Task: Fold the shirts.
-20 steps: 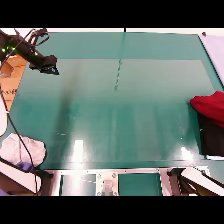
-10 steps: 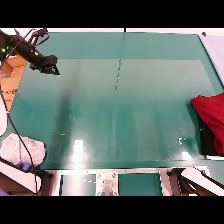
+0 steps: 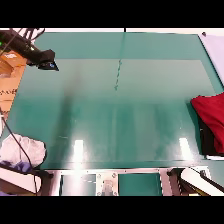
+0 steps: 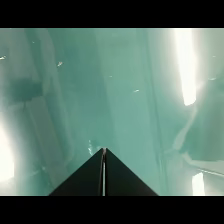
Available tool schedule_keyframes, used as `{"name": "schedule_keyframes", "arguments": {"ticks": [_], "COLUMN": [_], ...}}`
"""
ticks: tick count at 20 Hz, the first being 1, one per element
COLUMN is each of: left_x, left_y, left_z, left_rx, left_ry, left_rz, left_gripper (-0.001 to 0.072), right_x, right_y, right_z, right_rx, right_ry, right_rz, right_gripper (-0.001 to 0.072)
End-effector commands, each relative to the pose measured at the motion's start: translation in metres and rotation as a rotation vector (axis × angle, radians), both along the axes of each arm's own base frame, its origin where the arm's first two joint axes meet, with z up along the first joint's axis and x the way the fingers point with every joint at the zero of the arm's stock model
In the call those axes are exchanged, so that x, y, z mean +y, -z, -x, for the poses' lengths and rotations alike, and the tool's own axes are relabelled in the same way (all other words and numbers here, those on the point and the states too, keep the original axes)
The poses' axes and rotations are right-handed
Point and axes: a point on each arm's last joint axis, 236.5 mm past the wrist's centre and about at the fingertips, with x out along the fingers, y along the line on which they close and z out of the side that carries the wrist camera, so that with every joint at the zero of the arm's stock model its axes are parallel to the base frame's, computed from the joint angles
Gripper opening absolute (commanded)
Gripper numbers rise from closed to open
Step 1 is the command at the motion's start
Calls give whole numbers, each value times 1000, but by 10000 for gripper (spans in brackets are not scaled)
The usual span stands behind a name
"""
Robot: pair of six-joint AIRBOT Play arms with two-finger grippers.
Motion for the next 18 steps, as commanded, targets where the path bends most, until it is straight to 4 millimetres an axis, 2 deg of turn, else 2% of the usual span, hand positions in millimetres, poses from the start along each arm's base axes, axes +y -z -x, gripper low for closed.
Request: {"name": "schedule_keyframes", "arguments": {"ticks": [1,3,5,6,8,10,12,18], "left_x": [-16,-34,-51,-57,-62,-59,-59,-59], "left_y": [-18,-10,7,19,40,49,50,50], "left_z": [30,66,105,126,161,178,185,184], "left_rx": [-14,21,47,71,114,135,151,145], "left_ry": [14,44,49,48,30,24,28,26], "left_rz": [7,10,19,22,31,27,30,31], "left_gripper": [27,27,26,27,27,27,27,27], "right_x": [97,159,212,233,262,279,288,289], "right_y": [10,36,68,86,112,122,123,123], "right_z": [-40,-32,-9,5,22,33,37,37], "right_rx": [-19,11,26,35,52,76,82,83], "right_ry": [-342,-522,-657,-713,-788,-842,-873,-878], "right_rz": [-36,-45,-51,-55,-79,-101,-102,-102], "right_gripper": [18,18,19,19,19,19,19,19]}}
